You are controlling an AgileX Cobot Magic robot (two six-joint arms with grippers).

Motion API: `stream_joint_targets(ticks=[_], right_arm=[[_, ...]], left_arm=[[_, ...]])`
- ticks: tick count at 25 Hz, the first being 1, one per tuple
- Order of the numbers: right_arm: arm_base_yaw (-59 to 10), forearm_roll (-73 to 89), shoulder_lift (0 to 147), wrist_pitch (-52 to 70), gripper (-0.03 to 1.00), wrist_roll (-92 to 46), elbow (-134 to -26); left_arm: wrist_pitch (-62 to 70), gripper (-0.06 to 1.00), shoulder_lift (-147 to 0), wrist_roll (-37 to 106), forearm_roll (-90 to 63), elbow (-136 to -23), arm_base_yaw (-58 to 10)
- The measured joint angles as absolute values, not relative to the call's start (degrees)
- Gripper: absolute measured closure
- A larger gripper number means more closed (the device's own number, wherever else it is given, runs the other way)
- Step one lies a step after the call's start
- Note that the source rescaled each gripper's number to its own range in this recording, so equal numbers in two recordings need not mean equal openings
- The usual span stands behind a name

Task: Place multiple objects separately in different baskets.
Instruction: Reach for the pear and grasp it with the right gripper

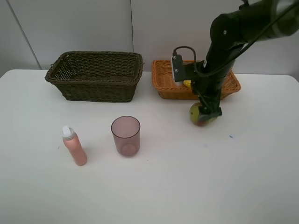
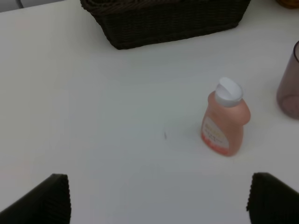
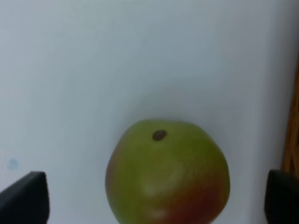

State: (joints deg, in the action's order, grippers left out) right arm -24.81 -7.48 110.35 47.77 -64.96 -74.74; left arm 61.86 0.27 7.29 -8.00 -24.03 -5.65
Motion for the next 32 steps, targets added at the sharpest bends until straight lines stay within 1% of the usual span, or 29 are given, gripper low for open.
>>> stream_joint_targets(ticks=[32], right_arm=[[-23.1,-8.1,117.3,44.8,0.01,-65.6,-74.7]], left_arm=[[61.9,-0.06,0.3,7.3,-8.0,-24.0,-5.6]])
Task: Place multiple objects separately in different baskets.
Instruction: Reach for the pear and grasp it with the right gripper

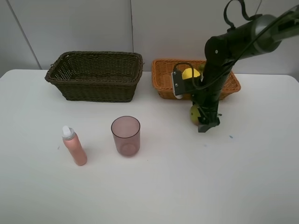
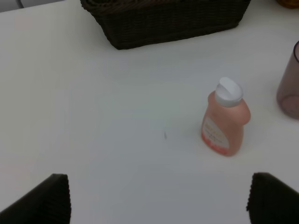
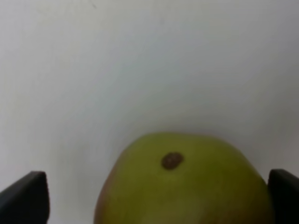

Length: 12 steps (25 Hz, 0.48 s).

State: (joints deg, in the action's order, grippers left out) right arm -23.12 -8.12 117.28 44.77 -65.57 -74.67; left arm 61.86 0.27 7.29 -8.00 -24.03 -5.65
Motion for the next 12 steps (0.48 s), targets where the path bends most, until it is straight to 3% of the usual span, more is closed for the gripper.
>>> stream_joint_targets(ticks=[12], right_arm=[[-22.4,-9.8,117.4,44.6,0.02,-65.6,-74.7]], left_arm=[[61.9,-0.06,0.3,7.3,-8.0,-24.0,-5.6]])
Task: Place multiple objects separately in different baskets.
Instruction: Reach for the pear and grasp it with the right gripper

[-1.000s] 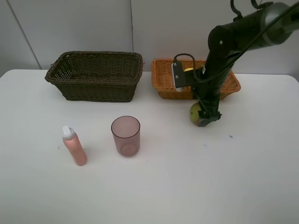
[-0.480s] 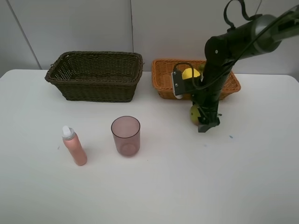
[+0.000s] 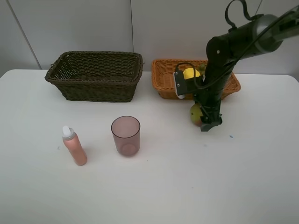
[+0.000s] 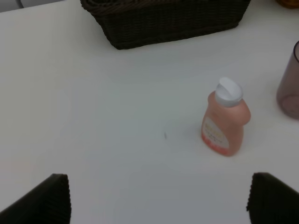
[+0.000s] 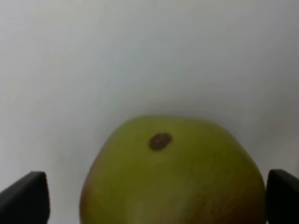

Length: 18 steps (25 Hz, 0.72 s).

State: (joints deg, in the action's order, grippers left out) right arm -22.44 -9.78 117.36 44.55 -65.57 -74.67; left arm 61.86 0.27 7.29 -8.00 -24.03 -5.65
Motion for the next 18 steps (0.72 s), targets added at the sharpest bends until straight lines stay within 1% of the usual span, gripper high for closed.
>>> stream_joint_targets(ticks=[1,3,4,5,8,9,18], right_arm=[[-22.4,-10.0,117.4,44.6,0.06,-65.6,-74.7],[-22.4,-10.4,117.4,44.6,0.17,-65.6,-74.7],[-22.4,-10.5,117.4,44.4,0.27,-65.6,-74.7],[-22.4,-10.7,117.4,44.2,0.34,-65.6,-74.7],[-22.4,-10.7,117.4,43.7,0.62,-65.6,-74.7],[-22.4,-10.7,117.4,43.7,0.65,-65.6,-74.7],[-22.4,-10.7,117.4,43.7,0.65,-65.6,-74.7]], left_arm=[[61.9,-0.06,0.3,7.3,-8.0,-24.0,-5.6],[61.9,-0.06,0.3,7.3,-8.0,-24.0,-5.6],[61.9,-0.06,0.3,7.3,-8.0,-24.0,-5.6],[61.9,-0.06,0.3,7.3,-8.0,-24.0,-5.6],[61.9,-0.06,0.3,7.3,-8.0,-24.0,-5.6],[61.9,-0.06,0.3,7.3,-8.0,-24.0,-5.6],[61.9,-0.06,0.3,7.3,-8.0,-24.0,-5.6]])
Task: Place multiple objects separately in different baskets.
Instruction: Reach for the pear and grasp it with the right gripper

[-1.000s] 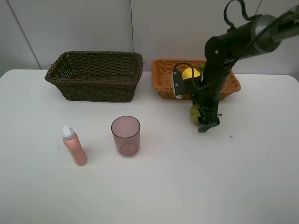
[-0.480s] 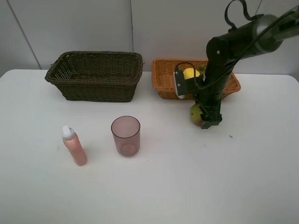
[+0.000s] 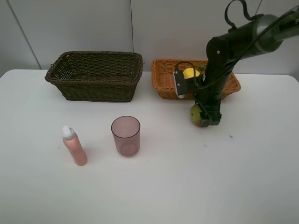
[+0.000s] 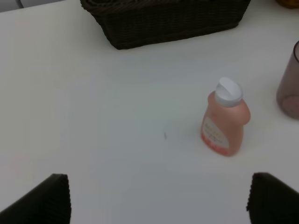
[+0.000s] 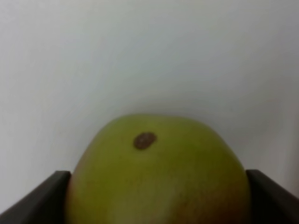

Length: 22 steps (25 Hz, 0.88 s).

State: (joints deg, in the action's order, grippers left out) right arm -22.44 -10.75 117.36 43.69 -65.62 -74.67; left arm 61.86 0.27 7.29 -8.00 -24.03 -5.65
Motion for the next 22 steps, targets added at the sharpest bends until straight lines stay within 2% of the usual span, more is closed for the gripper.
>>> stream_joint_targets(ticks=[14,22], right_arm=[[-22.4,-10.7,117.4,43.9,0.65,-65.6,-74.7],[-22.4,-9.7,113.2,49.6,0.65,-65.6,-74.7]], left_arm=[[61.9,-0.06,0.3,7.3,-8.0,-24.0,-5.6],[61.9,-0.06,0.3,7.3,-8.0,-24.0,-5.6]])
